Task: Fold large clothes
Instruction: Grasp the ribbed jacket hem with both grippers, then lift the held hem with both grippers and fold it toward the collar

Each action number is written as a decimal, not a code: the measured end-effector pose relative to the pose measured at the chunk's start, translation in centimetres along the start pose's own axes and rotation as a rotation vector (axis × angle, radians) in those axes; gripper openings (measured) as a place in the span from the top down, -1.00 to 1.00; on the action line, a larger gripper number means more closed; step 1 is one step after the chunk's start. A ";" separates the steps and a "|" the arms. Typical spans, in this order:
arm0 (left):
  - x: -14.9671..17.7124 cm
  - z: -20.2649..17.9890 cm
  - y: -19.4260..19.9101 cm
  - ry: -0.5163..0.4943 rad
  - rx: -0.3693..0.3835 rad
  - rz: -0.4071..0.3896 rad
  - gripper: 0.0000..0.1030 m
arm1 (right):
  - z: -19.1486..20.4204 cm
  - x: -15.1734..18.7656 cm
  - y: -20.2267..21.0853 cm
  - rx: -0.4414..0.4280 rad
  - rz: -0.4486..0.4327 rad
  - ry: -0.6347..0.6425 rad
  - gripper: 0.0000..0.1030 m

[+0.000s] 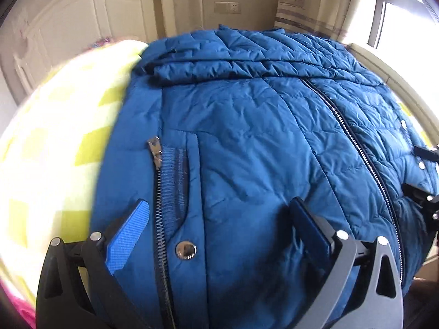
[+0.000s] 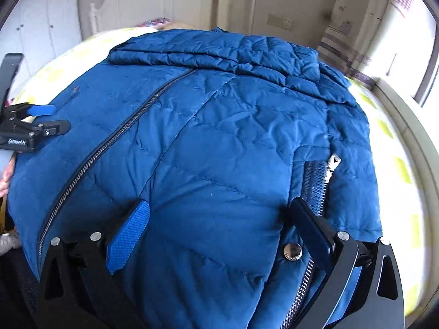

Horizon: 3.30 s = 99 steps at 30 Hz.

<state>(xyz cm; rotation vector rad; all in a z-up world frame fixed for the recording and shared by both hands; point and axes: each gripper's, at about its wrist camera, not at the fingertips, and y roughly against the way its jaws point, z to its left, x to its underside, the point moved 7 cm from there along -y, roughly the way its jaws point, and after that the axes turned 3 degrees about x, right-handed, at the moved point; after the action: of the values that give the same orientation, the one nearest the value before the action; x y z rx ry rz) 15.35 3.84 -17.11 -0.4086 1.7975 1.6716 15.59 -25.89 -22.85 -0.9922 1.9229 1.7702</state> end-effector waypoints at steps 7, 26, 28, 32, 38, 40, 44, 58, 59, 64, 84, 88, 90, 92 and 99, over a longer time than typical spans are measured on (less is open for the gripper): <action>1.0 -7.6 1.8 -0.235 0.017 -0.046 -0.96 | 6.2 0.8 2.1 -0.009 -0.048 0.198 -0.90; 6.0 0.5 4.2 -0.074 0.005 -0.087 -0.96 | 0.2 6.1 4.0 -0.037 -0.050 0.010 -0.90; 6.3 0.6 5.6 -0.087 -0.003 -0.117 -0.96 | 0.3 5.9 5.0 -0.004 -0.067 0.041 -0.90; 8.2 2.2 5.9 -0.077 -0.019 -0.107 -0.96 | -0.3 7.8 5.8 -0.019 -0.084 0.040 -0.90; 8.4 2.8 6.4 -0.053 0.004 -0.115 -0.96 | -1.4 9.0 6.5 -0.051 -0.103 -0.005 -0.89; 8.7 3.4 7.0 -0.051 -0.018 -0.130 -0.96 | -3.0 9.5 7.6 -0.053 -0.129 -0.052 -0.89; 10.1 5.2 6.9 0.066 0.093 -0.090 -0.96 | -7.2 12.7 8.0 -0.112 -0.109 -0.246 -0.89; 11.8 5.8 9.6 0.107 0.151 -0.105 0.53 | -7.7 16.5 4.6 -0.387 -0.102 -0.375 -0.02; 12.1 6.2 10.0 0.124 0.147 -0.105 0.60 | -7.2 16.4 5.6 -0.387 -0.133 -0.335 0.11; 12.5 6.2 11.6 0.091 0.111 -0.131 0.78 | -5.9 15.2 9.2 -0.360 -0.209 -0.237 0.31; 15.1 5.9 8.1 0.228 0.341 -0.030 0.30 | -6.7 16.0 6.2 -0.423 -0.151 -0.342 0.08; 14.9 5.6 8.8 0.227 0.386 -0.056 0.42 | -6.7 16.8 5.2 -0.423 -0.113 -0.359 -0.19; 15.1 6.0 8.2 0.267 0.418 -0.042 0.17 | -6.5 17.0 4.9 -0.442 -0.116 -0.365 -0.20; 15.1 6.4 7.6 0.284 0.415 -0.035 -0.23 | -6.4 17.1 4.7 -0.453 -0.121 -0.372 -0.20; 15.0 5.2 8.0 0.238 0.456 -0.062 0.53 | -5.3 16.6 6.2 -0.450 -0.173 -0.299 0.46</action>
<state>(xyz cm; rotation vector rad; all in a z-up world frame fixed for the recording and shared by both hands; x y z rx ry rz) 0.45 12.96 -20.40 -0.4654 2.2417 1.1572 0.80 -35.43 -28.62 -0.9292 1.2496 2.1501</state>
